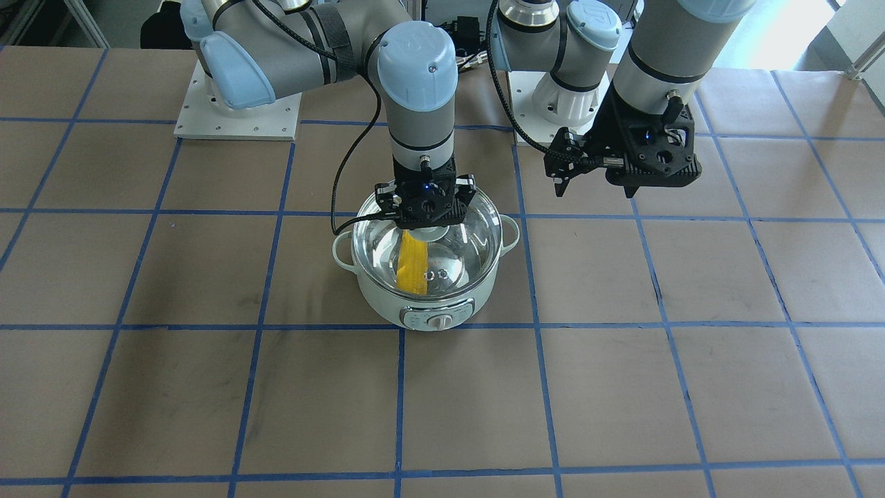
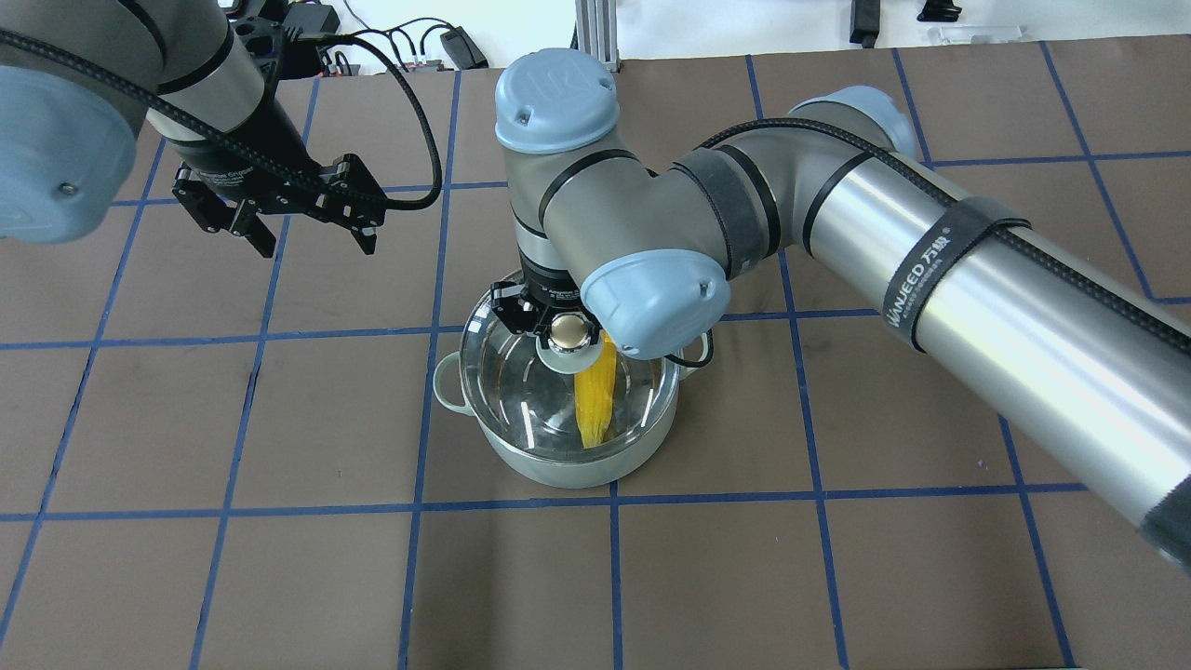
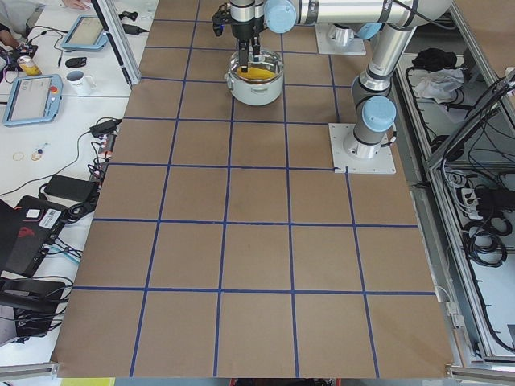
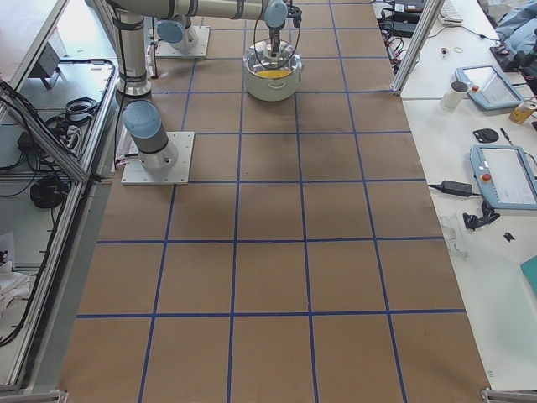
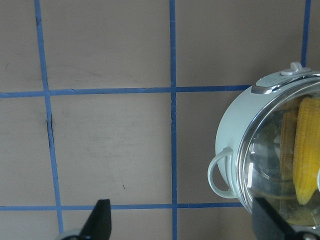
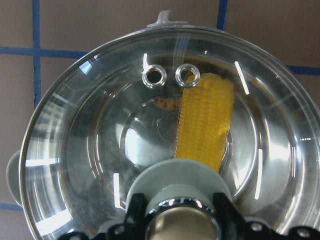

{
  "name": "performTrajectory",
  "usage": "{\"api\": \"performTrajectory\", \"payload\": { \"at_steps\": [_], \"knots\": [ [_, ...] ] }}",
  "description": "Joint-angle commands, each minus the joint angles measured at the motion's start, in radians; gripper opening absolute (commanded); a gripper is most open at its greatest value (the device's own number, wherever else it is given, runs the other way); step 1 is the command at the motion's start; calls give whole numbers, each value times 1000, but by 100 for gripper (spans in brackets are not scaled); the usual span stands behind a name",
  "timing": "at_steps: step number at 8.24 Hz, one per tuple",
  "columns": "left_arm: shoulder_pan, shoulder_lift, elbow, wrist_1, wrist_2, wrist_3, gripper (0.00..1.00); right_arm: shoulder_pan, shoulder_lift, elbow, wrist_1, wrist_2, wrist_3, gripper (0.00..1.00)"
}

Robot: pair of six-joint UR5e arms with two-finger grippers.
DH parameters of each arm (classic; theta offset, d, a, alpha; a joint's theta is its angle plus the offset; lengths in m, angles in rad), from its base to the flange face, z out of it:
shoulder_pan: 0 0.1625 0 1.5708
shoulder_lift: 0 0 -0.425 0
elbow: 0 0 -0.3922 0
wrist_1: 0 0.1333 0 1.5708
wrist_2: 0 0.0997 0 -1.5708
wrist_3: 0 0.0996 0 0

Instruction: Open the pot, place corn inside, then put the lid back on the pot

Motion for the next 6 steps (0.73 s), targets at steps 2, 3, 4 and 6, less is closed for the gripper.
{"api": "performTrajectory", "payload": {
  "at_steps": [2, 3, 4, 6],
  "knots": [
    [0, -1, 0, 3, 0, 0, 100, 0, 1, 0, 0, 1, -17, 11],
    [0, -1, 0, 3, 0, 0, 100, 0, 1, 0, -1, -2, -18, 25],
    [0, -3, 0, 3, 0, 0, 100, 0, 1, -1, -1, -5, -19, 35],
    [2, -9, 6, 3, 0, 3, 100, -2, 1, -1, -4, -12, -31, 77]
  ]
}}
